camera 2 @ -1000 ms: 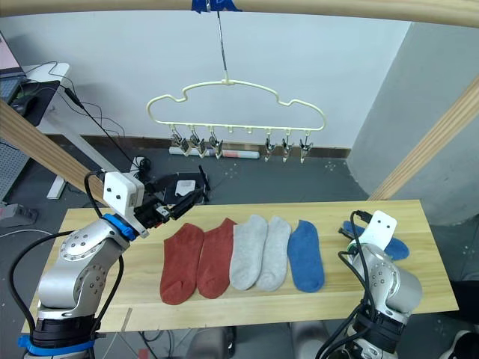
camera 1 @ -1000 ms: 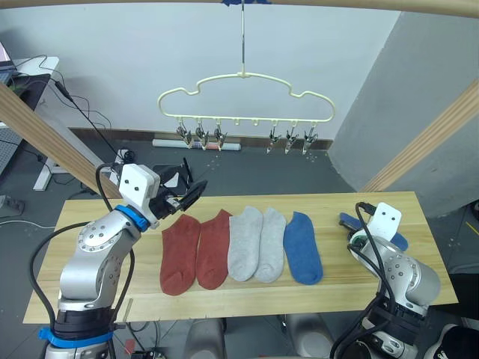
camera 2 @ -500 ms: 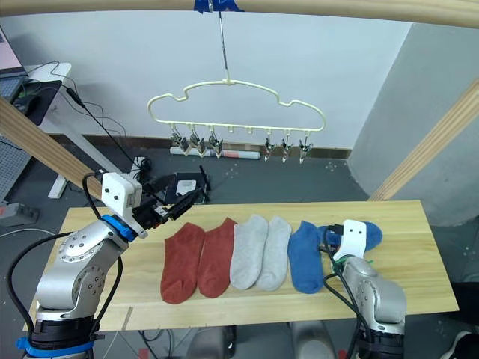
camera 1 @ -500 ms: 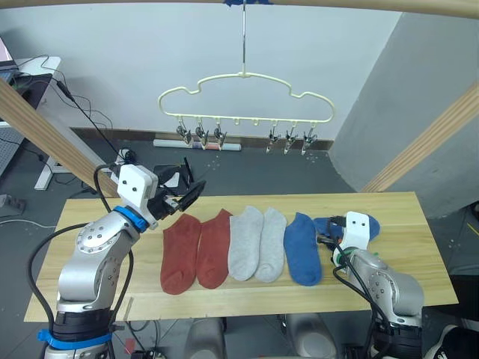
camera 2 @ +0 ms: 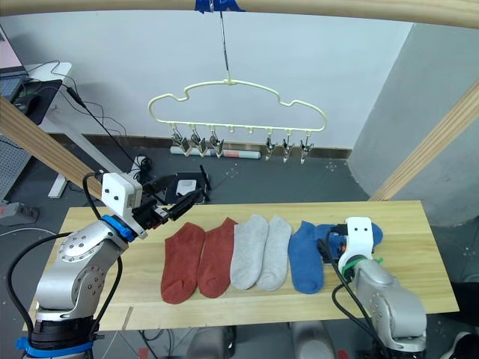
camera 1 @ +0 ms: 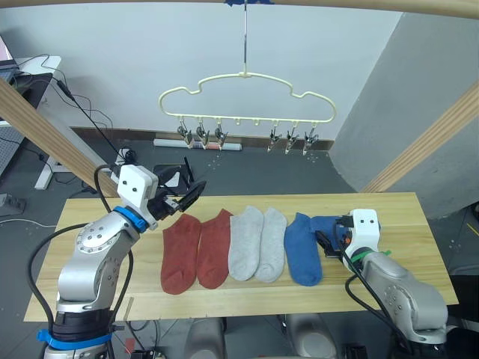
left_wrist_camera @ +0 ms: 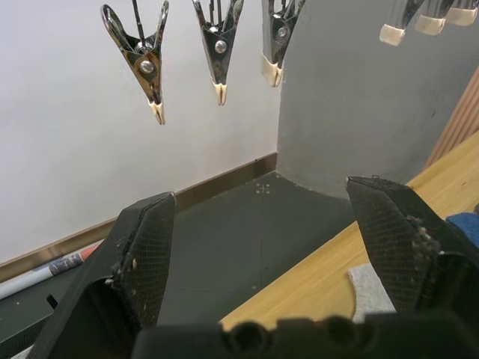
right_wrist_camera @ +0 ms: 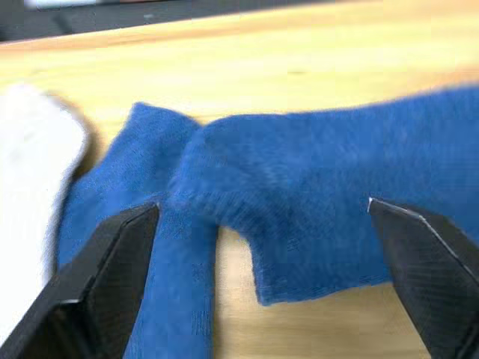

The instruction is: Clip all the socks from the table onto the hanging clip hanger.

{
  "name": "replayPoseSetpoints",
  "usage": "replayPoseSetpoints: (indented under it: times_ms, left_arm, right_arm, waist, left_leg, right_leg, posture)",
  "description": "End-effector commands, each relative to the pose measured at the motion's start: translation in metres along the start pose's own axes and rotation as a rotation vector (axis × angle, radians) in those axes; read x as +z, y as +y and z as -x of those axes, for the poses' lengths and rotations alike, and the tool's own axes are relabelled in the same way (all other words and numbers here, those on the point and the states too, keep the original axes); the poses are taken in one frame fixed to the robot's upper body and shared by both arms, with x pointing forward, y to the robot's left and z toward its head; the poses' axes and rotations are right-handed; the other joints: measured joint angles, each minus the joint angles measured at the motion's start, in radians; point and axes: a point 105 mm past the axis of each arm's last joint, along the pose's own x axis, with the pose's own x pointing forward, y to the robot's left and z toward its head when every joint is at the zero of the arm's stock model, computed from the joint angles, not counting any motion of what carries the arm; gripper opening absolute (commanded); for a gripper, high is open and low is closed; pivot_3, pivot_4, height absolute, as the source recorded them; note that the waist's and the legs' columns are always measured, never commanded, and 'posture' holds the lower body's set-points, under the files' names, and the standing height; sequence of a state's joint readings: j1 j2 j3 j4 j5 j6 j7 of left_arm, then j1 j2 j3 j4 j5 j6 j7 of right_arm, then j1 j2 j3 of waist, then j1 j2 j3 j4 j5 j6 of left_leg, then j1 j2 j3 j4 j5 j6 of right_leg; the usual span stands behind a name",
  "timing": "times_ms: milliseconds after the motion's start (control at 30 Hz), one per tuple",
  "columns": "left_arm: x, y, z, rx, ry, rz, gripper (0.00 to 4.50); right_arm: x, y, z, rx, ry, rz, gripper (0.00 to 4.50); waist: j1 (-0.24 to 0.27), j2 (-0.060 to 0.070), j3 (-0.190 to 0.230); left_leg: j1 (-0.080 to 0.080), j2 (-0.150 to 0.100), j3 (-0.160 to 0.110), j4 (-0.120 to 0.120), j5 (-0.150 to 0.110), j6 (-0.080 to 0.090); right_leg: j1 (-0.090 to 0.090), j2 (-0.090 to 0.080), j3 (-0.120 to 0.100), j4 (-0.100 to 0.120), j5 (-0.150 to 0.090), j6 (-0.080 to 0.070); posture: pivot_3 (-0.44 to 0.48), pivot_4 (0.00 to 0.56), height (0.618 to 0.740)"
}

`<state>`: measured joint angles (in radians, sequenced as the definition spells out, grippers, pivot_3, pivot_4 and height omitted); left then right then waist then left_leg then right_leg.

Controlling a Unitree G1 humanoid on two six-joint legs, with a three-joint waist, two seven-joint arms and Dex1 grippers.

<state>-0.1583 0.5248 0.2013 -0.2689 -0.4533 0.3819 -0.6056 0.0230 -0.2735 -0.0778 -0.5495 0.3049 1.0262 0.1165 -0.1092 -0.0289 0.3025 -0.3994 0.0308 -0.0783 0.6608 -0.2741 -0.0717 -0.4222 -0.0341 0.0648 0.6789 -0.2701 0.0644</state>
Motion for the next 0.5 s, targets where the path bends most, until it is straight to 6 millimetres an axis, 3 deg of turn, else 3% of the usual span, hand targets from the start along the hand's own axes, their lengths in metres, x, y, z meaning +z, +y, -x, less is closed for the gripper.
replayPoseSetpoints:
  times_ms: [33, 167, 500]
  left_arm:
    - [0.011, -0.003, 0.002, -0.014, -0.032, -0.032, 4.03]
    - [0.012, -0.003, 0.002, -0.018, -0.037, -0.026, 4.03]
    - [0.013, -0.001, 0.002, -0.021, -0.031, -0.035, 4.03]
  right_arm:
    - [0.011, 0.009, 0.011, 0.136, -0.08, 0.195, 4.44]
    - [0.008, -0.008, 0.008, 0.209, -0.051, 0.429, 4.44]
    - [0.004, -0.038, -0.004, 0.32, 0.034, 0.71, 4.44]
  waist:
    - [0.0, 0.0, 0.0]
    - [-0.001, -0.001, 0.0]
    - [0.001, -0.003, 0.004]
  left_leg:
    - [0.0, 0.0, 0.0, 0.0, 0.0, 0.0]
    - [0.001, 0.0, 0.001, 0.0, 0.0, 0.0]
    - [0.001, 0.0, 0.001, 0.001, 0.0, 0.0]
  right_leg:
    - [0.0, 0.0, 0.0, 0.0, 0.0, 0.0]
    - [0.0, 0.0, 0.001, 0.0, 0.0, 0.001]
    - [0.001, 0.0, 0.001, 0.0, 0.0, 0.0]
  posture:
    - [-0.138, 0.3, 0.733]
    - [-0.138, 0.3, 0.733]
    - [-0.153, 0.32, 0.733]
